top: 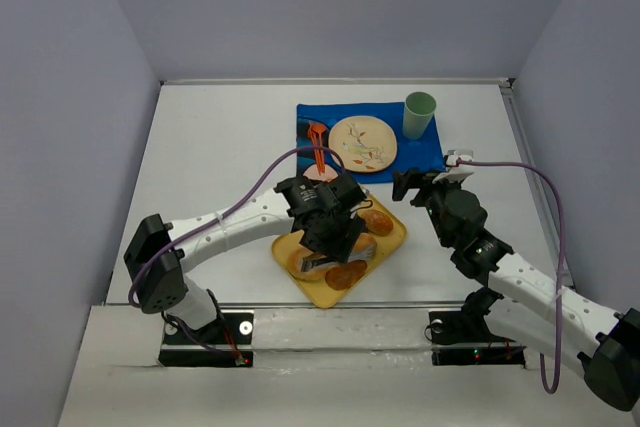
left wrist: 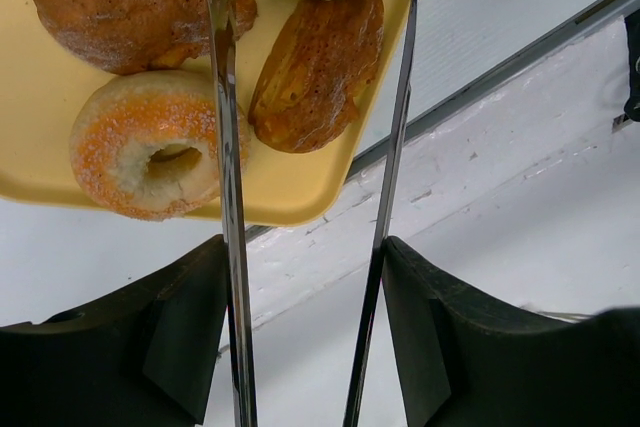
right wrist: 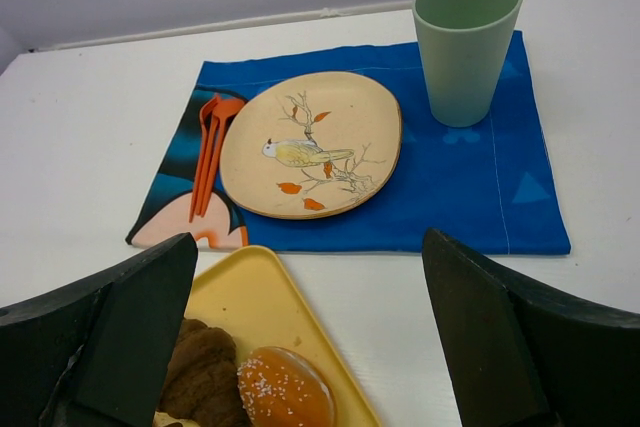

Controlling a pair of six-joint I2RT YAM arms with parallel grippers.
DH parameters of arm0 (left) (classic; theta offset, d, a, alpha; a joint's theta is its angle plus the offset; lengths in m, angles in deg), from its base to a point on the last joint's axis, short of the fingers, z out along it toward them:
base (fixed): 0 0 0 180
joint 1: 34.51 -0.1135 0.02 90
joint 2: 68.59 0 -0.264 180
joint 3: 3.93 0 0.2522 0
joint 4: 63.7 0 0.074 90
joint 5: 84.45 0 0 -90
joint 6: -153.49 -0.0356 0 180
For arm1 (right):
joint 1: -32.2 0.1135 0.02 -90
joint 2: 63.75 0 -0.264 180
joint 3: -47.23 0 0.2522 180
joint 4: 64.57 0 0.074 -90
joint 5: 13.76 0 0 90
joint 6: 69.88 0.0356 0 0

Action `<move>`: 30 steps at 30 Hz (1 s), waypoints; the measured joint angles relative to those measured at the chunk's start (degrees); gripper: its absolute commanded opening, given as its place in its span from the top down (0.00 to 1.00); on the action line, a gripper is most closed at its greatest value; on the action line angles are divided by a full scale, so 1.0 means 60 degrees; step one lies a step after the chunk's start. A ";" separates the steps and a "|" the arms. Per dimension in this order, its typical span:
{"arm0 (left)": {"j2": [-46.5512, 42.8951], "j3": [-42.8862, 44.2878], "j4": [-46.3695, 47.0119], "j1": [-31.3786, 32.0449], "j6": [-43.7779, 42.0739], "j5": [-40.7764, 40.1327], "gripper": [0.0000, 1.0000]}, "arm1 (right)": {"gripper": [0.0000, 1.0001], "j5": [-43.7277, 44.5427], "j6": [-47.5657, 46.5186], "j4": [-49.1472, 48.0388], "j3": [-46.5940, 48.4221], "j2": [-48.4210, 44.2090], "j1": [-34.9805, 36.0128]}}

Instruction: Place the bread

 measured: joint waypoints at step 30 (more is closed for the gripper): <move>0.0481 0.1173 -0.0823 0.0204 -0.0040 -0.0765 0.59 | 0.00 0.0007 0.0007 0.0000 -0.0120 -0.0328 0.0004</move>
